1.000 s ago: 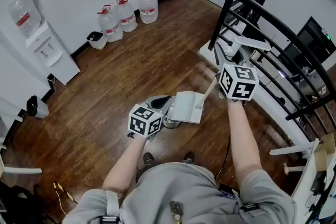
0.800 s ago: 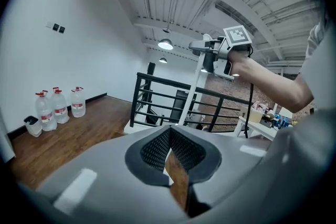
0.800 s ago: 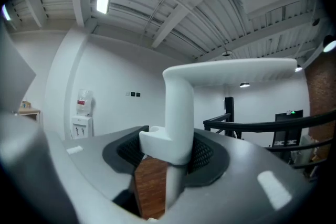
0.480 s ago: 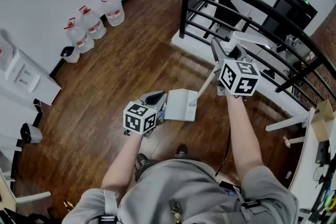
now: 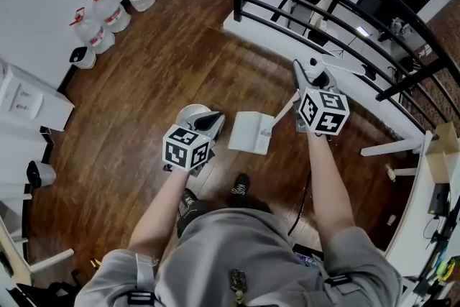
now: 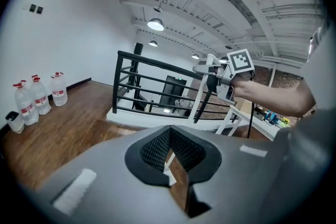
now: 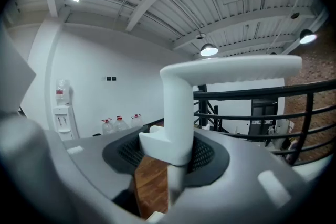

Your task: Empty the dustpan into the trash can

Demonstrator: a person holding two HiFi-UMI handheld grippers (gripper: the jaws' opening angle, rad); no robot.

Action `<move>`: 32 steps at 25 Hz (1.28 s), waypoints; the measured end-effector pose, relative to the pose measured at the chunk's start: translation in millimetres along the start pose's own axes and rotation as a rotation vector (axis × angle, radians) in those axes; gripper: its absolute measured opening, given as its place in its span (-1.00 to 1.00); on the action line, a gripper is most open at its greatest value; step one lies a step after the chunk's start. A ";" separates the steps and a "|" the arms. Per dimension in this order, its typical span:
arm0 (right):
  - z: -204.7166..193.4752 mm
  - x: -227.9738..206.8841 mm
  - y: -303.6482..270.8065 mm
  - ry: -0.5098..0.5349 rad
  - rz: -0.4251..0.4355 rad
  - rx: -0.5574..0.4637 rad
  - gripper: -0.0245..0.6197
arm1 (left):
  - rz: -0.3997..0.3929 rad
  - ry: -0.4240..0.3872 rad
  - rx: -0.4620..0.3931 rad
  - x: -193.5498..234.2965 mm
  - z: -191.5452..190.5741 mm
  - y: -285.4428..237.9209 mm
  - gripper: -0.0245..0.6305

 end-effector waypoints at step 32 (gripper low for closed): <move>-218.1 -58.2 -32.2 -0.081 -0.078 0.198 -0.32 | 0.022 0.058 0.181 6.1 -35.9 -58.1 -0.91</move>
Point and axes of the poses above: the fingertips, and each gripper's own axes: y backward along the fingers, x to its left, z out of its top, the point moved 5 cm from there along y, backward along the fingers, and after that the axes turned 11 degrees about y, right-handed, at the moved point
